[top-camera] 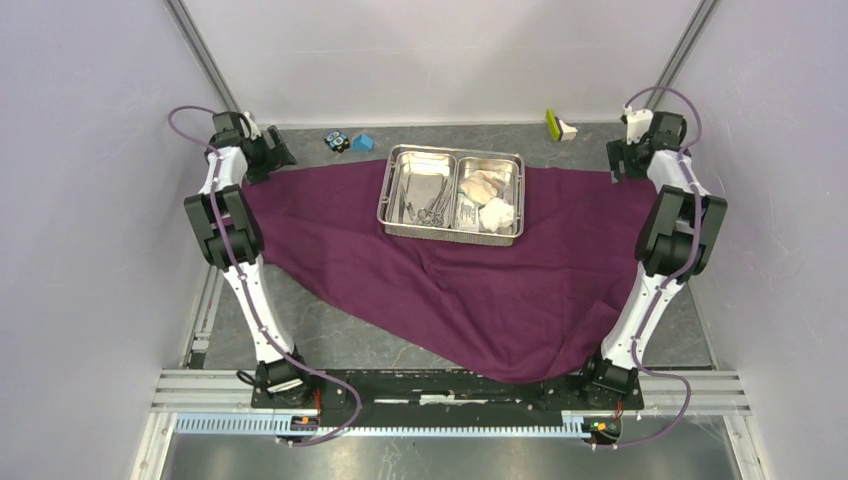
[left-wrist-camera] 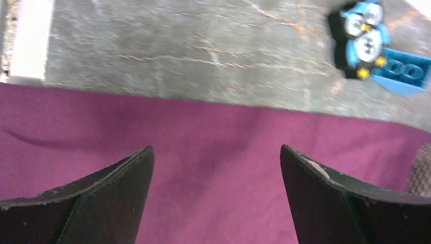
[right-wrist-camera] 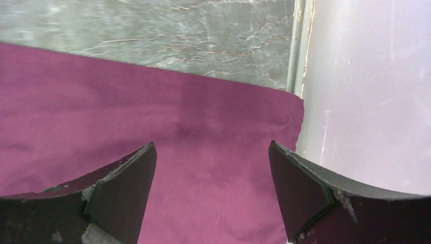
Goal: Open and lay out the surgical kit
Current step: Open the surgical kit at the center of the board.
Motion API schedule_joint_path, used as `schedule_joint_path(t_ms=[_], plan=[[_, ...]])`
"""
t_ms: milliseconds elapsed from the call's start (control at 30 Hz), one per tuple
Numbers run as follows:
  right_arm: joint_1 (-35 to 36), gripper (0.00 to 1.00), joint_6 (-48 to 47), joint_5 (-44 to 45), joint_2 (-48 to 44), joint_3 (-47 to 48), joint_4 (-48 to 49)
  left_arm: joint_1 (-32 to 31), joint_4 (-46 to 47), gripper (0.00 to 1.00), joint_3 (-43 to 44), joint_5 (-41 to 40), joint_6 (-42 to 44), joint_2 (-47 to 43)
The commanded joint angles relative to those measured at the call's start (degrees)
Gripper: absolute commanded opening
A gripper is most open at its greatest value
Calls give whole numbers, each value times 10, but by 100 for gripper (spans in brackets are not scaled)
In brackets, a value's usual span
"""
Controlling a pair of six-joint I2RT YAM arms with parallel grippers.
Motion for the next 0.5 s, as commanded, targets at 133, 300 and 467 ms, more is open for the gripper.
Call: schedule_joint_path(t_ms=[133, 300, 467], plan=[[1, 94, -40, -144, -197, -131, 15, 3, 114, 100, -206, 133, 67, -237], [8, 97, -152, -188, -285, -225, -69, 2, 127, 100, -361, 190, 232, -377], [31, 98, -284, -194, -386, -315, -187, 0, 113, 100, -472, 228, 376, -481]])
